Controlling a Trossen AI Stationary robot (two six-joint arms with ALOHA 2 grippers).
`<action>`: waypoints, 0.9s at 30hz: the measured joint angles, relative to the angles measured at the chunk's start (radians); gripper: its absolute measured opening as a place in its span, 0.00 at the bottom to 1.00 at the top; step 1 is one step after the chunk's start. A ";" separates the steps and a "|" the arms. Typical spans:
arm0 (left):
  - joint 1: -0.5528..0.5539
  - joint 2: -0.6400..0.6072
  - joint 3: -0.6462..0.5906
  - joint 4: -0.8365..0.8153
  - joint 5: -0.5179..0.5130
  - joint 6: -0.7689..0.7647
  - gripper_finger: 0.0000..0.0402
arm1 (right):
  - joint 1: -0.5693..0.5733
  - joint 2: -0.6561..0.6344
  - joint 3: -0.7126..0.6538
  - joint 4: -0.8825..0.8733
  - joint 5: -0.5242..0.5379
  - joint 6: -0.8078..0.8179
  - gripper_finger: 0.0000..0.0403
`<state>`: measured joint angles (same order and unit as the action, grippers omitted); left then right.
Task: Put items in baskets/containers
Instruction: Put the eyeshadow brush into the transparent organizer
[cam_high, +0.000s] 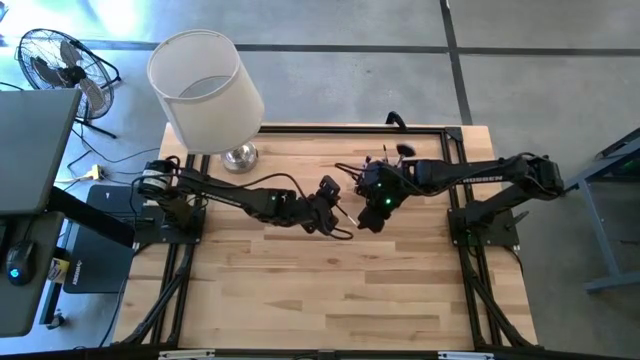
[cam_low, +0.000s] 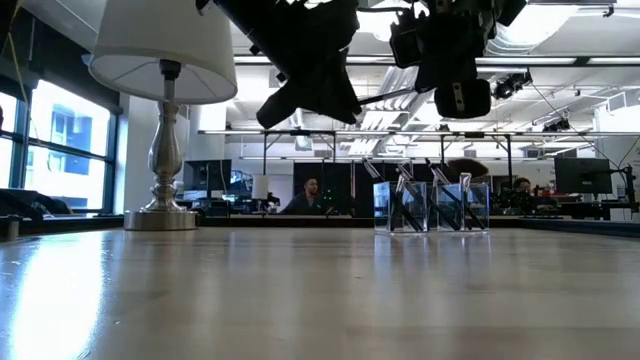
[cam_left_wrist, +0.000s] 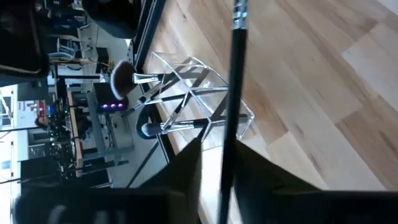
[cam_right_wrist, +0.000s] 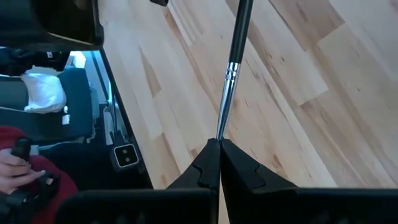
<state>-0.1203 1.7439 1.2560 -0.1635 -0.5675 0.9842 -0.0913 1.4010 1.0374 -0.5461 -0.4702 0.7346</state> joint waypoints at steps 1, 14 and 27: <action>0.004 0.000 0.000 -0.001 0.001 0.003 0.16 | 0.000 0.000 0.000 0.002 0.001 0.000 0.00; 0.004 0.003 0.000 -0.068 0.011 -0.025 0.02 | 0.000 0.000 0.000 0.007 0.050 0.022 0.03; 0.101 0.000 -0.002 -0.168 0.205 -0.648 0.02 | -0.011 -0.141 -0.005 -0.285 0.264 -0.061 0.23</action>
<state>-0.0197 1.7439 1.2545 -0.3318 -0.3621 0.3359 -0.1025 1.2597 1.0320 -0.8314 -0.2060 0.6738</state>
